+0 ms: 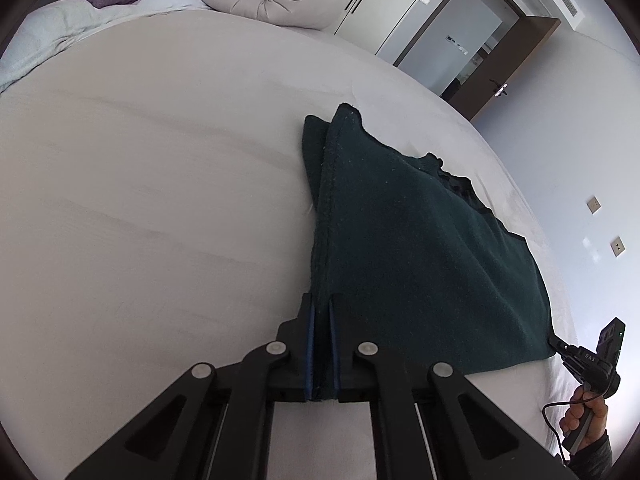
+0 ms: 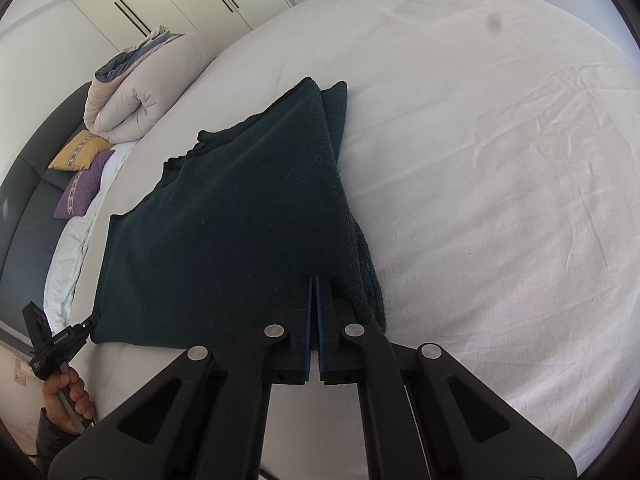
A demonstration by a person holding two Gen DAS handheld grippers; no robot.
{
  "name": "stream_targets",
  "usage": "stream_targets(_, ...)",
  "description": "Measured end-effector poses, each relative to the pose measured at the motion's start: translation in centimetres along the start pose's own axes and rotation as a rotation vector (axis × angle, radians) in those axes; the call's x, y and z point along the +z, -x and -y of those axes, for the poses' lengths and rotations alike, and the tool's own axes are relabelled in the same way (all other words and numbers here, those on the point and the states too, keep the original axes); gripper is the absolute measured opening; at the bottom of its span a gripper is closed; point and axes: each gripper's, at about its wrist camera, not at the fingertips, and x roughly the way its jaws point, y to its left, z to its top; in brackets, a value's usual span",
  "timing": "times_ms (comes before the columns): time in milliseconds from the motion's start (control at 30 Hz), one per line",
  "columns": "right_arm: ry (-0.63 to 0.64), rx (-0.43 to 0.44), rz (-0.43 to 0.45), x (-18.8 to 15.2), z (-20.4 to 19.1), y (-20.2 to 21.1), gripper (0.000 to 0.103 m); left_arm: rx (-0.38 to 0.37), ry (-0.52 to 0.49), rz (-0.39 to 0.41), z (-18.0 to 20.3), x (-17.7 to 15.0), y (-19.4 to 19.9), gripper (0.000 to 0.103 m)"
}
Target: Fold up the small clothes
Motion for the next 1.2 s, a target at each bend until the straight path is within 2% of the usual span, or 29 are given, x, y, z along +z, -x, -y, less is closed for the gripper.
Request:
stream_targets(100, 0.012, 0.002, 0.012, 0.1, 0.0, 0.8, 0.001, -0.010, 0.008, -0.007, -0.2, 0.0, -0.2, 0.006)
stream_targets(200, 0.010, -0.017, 0.069, 0.7, 0.2, 1.9, 0.004, -0.024, 0.029, -0.007, -0.5, 0.0, -0.3, 0.006)
stream_targets(267, -0.023, 0.010, 0.107, 1.3, 0.9, 2.8, 0.021, -0.024, 0.028, -0.008, -0.5, 0.0, -0.4, 0.006)
stream_targets(300, -0.036, 0.023, 0.123, 1.6, 1.2, 3.2, 0.046, -0.022, 0.025, -0.009, -0.5, 0.0, -0.5, 0.006)
stream_targets(333, -0.041, 0.026, 0.135, 1.8, 1.4, 3.5, 0.065, -0.022, 0.026, -0.011, -0.6, 0.0, -0.6, 0.006)
stream_targets(367, -0.035, 0.014, 0.154, 1.9, 1.4, 3.7, 0.066, -0.023, 0.028, -0.013, -0.6, 0.0, -0.7, 0.006)
stream_targets(467, 0.002, 0.003, 0.109, 2.6, 1.2, 2.6, 0.065, -0.021, 0.031, -0.014, -0.6, 0.0, -0.8, 0.006)
stream_targets(500, 0.012, 0.002, 0.084, 2.7, 1.1, 1.8, 0.061, -0.020, 0.029, -0.015, -0.6, -0.1, -0.8, 0.006)
stream_targets(533, 0.027, -0.001, 0.055, 2.8, 1.0, 1.1, 0.045, -0.020, 0.028, -0.016, -0.6, 0.0, -0.8, 0.006)
stream_targets(600, 0.043, -0.034, -0.006, 2.8, 0.8, -0.6, 0.022, -0.019, 0.023, -0.019, -0.5, 0.0, -0.8, 0.006)
stream_targets(733, 0.057, -0.071, 0.030, 2.4, 0.5, -0.1, 0.006, -0.009, 0.008, -0.021, -0.3, 0.0, -0.8, 0.006)
stream_targets(967, 0.061, -0.098, 0.072, 0.6, -0.4, 2.3, 0.005, 0.005, -0.009, -0.018, -0.2, -0.1, -0.5, 0.006)
stream_targets(1100, -0.018, -0.070, 0.036, -0.2, 1.9, 1.3, 0.005, 0.002, -0.014, -0.024, -0.5, -0.3, -0.4, 0.006)
stream_targets(1200, -0.063, -0.039, 0.043, -0.1, 2.7, 1.1, 0.005, -0.002, -0.020, -0.023, -0.7, -0.8, -0.1, 0.006)
